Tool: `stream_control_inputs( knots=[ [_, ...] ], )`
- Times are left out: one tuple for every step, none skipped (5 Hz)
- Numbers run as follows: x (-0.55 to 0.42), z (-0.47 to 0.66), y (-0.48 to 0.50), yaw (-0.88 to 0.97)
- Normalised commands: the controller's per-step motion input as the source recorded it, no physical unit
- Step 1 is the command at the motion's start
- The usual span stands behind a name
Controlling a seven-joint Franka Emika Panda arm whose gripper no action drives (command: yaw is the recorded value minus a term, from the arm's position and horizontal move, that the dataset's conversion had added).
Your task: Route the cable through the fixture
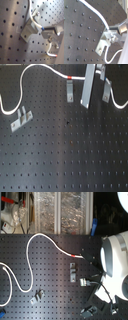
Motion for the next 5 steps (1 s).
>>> stream_control_inputs(
  knots=[
    [-0.157,0.29,0.106,0.0],
    [-0.209,0.23,0.14,0.0],
    [-0.252,0.04,0.168,0.0],
    [-0.361,0.0,0.127,0.03],
    [-0.402,0.0,0.078,0.06]
  ],
)
